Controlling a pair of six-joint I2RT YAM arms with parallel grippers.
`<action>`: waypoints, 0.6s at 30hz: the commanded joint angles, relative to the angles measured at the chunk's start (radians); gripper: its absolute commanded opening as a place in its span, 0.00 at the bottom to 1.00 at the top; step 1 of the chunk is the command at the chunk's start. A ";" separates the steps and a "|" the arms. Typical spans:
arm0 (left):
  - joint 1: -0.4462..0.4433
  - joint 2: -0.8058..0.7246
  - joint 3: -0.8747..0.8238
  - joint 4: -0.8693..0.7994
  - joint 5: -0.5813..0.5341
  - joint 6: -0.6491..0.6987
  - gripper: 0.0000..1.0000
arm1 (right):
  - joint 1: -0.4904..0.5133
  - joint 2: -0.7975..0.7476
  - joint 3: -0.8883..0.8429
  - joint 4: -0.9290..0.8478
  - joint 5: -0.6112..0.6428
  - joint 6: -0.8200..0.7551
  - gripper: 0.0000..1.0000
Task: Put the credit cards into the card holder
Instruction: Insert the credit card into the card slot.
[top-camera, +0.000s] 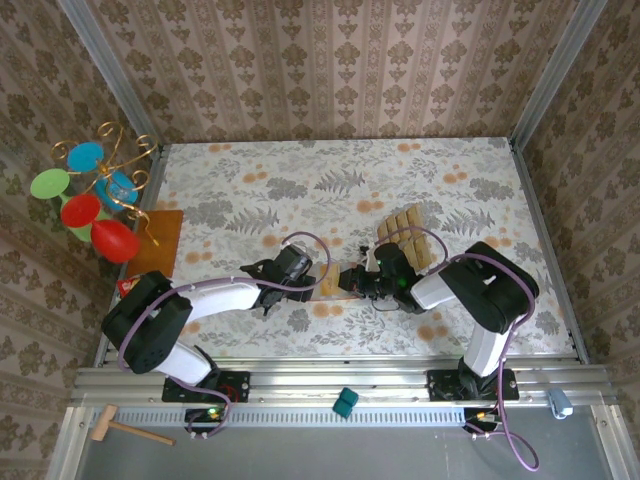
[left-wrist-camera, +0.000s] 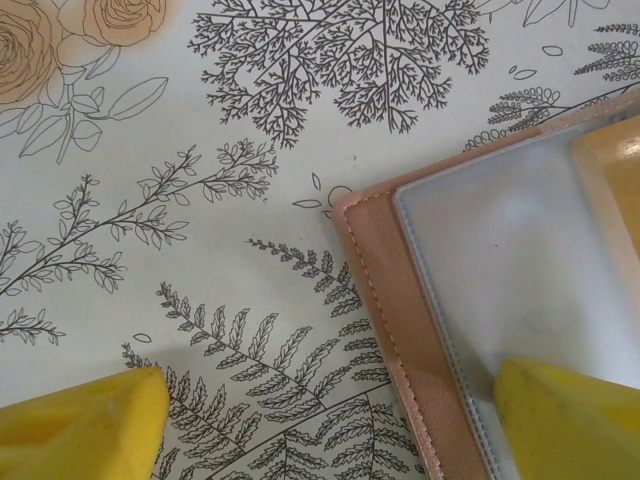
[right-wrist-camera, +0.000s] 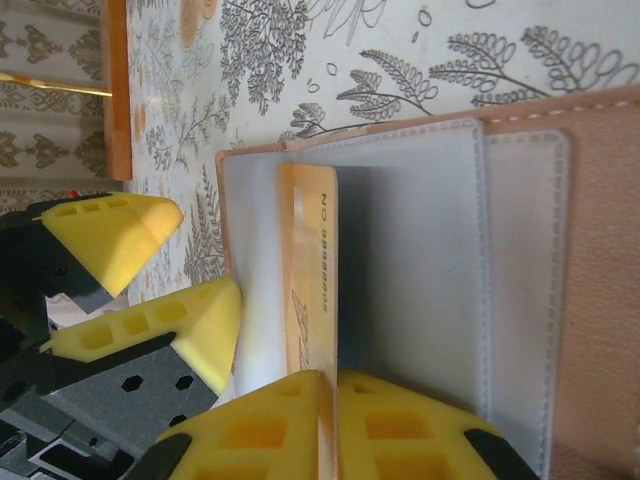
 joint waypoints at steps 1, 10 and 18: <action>-0.012 0.018 -0.023 -0.053 -0.004 -0.004 0.86 | -0.002 -0.023 0.012 -0.166 0.029 -0.045 0.25; -0.012 0.017 -0.030 -0.040 0.000 -0.006 0.86 | 0.001 -0.117 0.074 -0.384 0.073 -0.120 0.56; -0.002 0.002 -0.045 -0.021 0.007 -0.015 0.86 | 0.016 -0.164 0.138 -0.543 0.127 -0.176 0.60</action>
